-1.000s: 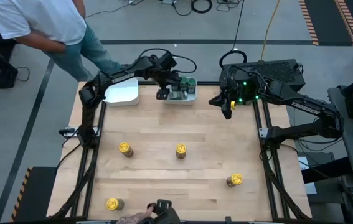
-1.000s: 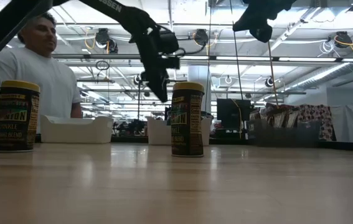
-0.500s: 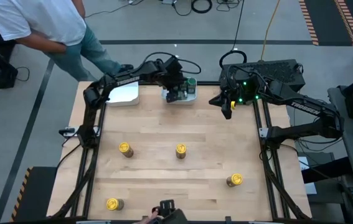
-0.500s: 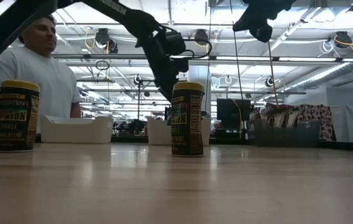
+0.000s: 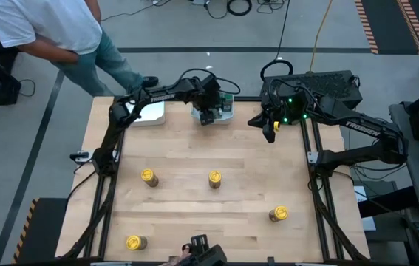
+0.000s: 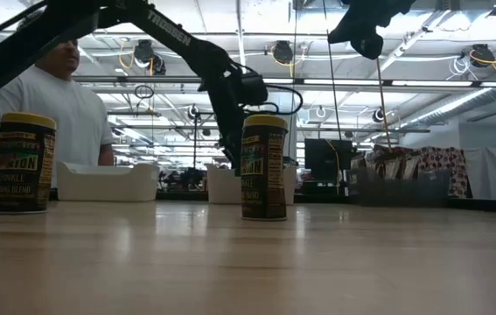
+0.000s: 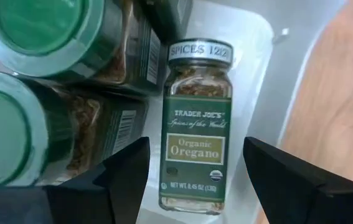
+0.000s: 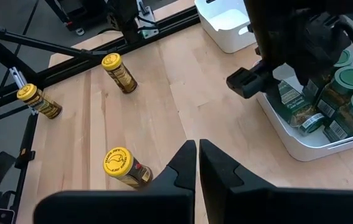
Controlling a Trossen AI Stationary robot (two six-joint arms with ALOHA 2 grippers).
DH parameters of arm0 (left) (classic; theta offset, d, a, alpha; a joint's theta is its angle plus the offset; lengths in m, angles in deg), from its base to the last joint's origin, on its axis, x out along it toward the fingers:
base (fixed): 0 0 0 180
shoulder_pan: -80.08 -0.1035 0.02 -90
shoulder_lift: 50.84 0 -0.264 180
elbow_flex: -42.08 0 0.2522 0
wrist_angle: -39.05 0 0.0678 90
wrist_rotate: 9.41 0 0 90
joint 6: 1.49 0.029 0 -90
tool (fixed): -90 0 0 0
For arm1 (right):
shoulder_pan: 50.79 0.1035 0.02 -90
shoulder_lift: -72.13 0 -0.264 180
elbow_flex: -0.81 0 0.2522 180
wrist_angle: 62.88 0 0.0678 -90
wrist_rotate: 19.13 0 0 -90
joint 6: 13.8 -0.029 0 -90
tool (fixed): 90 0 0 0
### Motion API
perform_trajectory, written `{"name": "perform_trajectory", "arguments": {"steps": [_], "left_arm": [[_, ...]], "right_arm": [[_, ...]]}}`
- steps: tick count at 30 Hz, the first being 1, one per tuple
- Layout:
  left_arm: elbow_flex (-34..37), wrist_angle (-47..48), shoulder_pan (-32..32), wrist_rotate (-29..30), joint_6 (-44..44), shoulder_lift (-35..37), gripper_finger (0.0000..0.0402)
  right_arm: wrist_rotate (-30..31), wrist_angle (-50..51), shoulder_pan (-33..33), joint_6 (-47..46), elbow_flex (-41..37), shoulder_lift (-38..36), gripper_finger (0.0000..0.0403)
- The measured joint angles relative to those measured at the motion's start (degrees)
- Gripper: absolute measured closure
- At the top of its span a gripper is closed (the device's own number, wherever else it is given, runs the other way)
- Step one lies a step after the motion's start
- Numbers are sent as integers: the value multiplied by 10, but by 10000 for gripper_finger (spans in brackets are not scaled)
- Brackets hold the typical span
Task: Sort spices by type
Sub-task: Put the green seasoning bottle into the right white bin
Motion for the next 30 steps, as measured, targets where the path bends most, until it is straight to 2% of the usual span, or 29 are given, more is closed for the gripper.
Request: {"name": "perform_trajectory", "arguments": {"steps": [7,30], "left_arm": [[-1,-30,0,2,-5,-8,140],[-2,-37,0,14,17,-34,140]], "right_arm": [[0,0,0,1,0,0,403],[0,0,0,2,0,0,403]]}}
